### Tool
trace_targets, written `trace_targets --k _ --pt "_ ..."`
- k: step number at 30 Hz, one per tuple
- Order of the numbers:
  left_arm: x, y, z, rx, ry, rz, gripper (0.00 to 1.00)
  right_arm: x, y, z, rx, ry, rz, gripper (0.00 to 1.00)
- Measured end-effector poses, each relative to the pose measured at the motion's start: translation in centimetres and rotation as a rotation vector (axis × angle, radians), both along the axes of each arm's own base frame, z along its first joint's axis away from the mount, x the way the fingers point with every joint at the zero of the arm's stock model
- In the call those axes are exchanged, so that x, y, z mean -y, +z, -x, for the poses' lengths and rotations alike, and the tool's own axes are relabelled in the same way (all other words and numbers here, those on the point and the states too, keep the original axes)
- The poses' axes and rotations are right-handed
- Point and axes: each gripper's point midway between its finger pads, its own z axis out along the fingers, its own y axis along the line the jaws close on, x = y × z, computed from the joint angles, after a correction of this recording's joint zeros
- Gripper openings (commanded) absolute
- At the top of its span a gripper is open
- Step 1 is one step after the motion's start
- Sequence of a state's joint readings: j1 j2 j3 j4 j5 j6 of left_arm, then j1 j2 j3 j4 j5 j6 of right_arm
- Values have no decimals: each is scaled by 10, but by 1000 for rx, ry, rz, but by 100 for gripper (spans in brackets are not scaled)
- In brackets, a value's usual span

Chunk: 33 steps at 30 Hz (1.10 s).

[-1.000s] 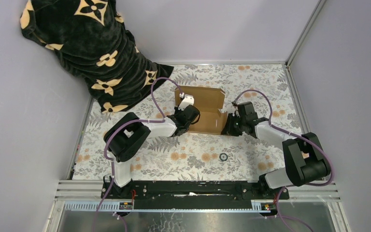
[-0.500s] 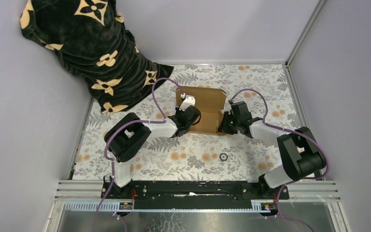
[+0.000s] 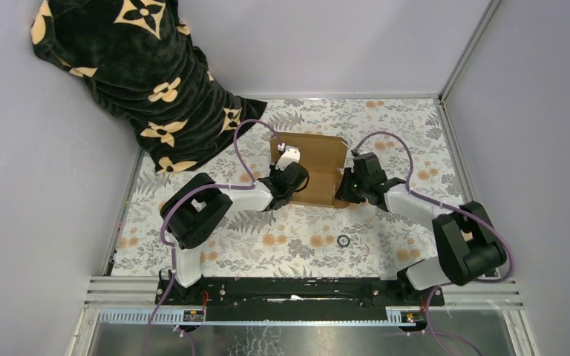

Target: Fold the paper box

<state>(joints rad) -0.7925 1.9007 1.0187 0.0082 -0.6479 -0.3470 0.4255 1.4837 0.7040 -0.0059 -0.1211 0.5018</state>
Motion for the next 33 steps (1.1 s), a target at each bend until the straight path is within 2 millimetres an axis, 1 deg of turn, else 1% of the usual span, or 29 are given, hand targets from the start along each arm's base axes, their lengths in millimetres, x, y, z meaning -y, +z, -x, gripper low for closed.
trace_targets --k 3,5,8,10,11,13,16,18,22,24,28,33 --pt "0 0 0 0 0 0 13 7 23 0 46 -5 13 29" --pt "0 0 0 0 0 0 13 11 44 -6 95 -11 6 33" --pt "0 0 0 0 0 0 13 24 70 -18 159 -44 -3 34" --pt "0 0 0 0 0 -1 13 38 78 -26 184 -79 2 34" --pt "0 0 0 0 0 -1 13 47 79 -29 187 -99 10 34" --pt "0 0 0 1 0 -3 13 59 73 -32 170 -127 27 34" --pt "0 0 0 2 1 -4 13 73 57 -35 128 -154 54 34" --pt "0 0 0 2 0 -4 13 75 42 -33 90 -154 67 34" --pt "0 0 0 3 1 -4 13 76 7 -25 -12 -145 91 33" --pt "0 0 0 3 1 -4 13 76 -7 -24 -46 -143 98 33" --pt "0 0 0 2 1 -4 13 73 -20 -24 -76 -132 92 33" --pt "1 0 0 2 -1 -4 13 64 -21 -37 -55 -115 56 33"
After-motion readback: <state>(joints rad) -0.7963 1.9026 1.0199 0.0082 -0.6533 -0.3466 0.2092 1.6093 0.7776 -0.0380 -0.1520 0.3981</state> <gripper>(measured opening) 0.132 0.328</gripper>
